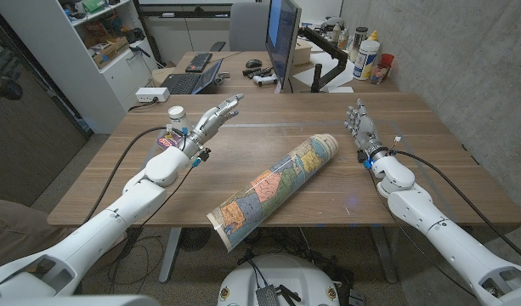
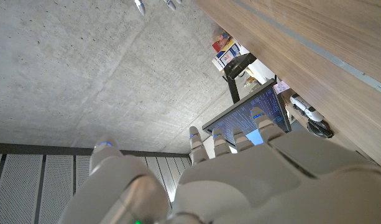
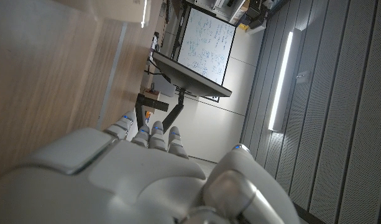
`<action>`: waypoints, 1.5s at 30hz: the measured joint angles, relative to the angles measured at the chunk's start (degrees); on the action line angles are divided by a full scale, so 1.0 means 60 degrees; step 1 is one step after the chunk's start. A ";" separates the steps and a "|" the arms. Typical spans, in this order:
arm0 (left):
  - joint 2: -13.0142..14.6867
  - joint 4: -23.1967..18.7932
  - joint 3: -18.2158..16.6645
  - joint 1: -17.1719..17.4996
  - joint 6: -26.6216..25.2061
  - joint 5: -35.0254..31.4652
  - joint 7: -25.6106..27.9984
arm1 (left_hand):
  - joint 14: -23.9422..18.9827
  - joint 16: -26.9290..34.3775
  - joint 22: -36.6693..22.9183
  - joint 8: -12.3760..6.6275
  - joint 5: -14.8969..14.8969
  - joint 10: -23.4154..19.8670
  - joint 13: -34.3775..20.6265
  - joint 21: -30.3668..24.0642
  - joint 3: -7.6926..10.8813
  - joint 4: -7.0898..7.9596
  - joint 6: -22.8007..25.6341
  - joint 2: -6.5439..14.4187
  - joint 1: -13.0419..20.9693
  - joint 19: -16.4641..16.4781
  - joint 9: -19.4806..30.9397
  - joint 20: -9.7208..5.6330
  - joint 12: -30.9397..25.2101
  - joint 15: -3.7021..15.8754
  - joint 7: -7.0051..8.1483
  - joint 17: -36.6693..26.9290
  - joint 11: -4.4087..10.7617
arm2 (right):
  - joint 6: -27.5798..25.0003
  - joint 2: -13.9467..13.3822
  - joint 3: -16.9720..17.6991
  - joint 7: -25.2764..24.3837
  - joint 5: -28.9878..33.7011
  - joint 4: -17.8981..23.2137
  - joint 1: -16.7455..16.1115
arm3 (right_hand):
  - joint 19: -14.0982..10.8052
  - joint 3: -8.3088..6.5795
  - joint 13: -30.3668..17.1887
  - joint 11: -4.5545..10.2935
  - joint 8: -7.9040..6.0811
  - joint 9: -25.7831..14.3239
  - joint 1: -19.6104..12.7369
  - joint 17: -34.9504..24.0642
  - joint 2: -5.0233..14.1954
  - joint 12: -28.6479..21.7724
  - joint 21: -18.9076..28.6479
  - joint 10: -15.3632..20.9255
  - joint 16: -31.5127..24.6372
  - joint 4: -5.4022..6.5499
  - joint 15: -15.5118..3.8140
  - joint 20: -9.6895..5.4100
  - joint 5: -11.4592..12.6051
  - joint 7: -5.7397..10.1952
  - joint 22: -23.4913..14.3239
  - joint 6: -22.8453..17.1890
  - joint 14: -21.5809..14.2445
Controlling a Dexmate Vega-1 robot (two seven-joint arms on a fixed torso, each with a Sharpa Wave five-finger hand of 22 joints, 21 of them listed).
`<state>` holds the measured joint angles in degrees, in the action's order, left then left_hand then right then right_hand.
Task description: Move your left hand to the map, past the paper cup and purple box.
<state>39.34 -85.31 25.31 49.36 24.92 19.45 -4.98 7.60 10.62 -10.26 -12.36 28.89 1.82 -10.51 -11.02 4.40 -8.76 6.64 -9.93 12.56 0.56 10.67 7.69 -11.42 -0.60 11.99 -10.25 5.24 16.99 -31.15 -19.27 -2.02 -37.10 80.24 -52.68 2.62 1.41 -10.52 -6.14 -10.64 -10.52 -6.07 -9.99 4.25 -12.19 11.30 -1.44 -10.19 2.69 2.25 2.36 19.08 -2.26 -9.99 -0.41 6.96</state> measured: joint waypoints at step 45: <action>0.0350 -0.0417 0.0409 -0.0187 0.1147 -0.2281 -0.0130 | 0.0062 -0.0001 0.0001 0.0260 0.0000 0.0099 0.0000 -0.0001 -0.0344 0.0049 -0.0580 0.0000 0.0075 0.0001 0.0000 0.0000 -0.0001 0.0001 -0.0139 0.0000 -0.0073 | -0.0043 -0.0197 0.0197 -0.0076 -0.0081 0.0251 -0.0226 | 0.0000 -0.0001 0.0000 0.0000 0.0000 0.0000 0.0000 0.0001 0.0000 0.0000 0.0000 -0.0001 0.0000 -0.0081 0.0000 0.0000 0.0000 0.0003 0.0000 0.0003 0.0000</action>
<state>41.44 -87.82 27.76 48.24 31.80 5.77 -5.77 7.97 10.62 -10.25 -10.80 28.89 2.41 -10.51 -11.02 2.34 -8.47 3.15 -9.93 13.01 0.57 10.68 7.69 -11.43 -0.59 11.16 -10.25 4.81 16.74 -32.33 -18.09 -2.48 -37.59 81.74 -54.03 2.61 1.40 -10.52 -6.14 -10.64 -10.52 -6.07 -9.99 4.24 -12.19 11.30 -1.44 -10.19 2.20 2.24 2.35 19.07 -2.24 -9.99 -0.39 6.96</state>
